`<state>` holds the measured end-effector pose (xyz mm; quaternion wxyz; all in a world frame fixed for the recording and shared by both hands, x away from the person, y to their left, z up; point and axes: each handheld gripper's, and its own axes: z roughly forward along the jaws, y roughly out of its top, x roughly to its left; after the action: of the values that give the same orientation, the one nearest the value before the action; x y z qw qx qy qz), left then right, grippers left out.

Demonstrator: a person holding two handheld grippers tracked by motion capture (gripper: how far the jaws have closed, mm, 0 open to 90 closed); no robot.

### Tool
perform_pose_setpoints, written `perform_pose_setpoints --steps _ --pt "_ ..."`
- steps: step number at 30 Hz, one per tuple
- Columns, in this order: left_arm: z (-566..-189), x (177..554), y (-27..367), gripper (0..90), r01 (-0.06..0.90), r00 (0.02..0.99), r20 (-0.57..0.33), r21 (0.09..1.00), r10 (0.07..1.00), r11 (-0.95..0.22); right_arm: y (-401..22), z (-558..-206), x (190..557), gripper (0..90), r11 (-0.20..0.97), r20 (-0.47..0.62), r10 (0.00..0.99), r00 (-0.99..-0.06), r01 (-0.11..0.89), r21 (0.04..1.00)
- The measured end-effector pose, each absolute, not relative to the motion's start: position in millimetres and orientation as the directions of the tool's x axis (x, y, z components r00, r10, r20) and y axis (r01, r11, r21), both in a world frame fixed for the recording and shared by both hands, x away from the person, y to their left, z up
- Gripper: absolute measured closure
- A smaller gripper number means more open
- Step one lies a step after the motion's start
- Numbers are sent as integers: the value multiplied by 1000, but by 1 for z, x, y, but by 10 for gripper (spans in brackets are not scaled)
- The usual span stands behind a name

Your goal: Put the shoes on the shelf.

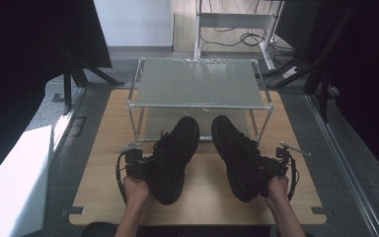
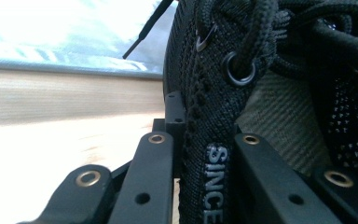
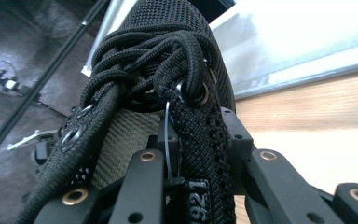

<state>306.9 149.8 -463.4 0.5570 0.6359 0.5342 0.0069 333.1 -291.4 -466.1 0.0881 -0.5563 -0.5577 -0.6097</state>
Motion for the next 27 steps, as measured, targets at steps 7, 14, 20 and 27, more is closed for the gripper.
perform_pose_setpoints --steps 7,14,20,27 --pt "-451 302 150 820 655 447 -614 720 651 230 -287 -453 327 743 -387 802 457 -385 725 569" --pt "-438 300 152 816 641 425 -638 713 642 284 -281 -437 324 742 -414 821 430 -377 726 550" --pt "-429 301 153 815 631 427 -658 708 620 318 -278 -424 322 742 -442 829 407 -383 712 546" --pt "-414 306 150 813 612 434 -655 718 619 331 -273 -406 325 739 -455 825 403 -395 696 555"
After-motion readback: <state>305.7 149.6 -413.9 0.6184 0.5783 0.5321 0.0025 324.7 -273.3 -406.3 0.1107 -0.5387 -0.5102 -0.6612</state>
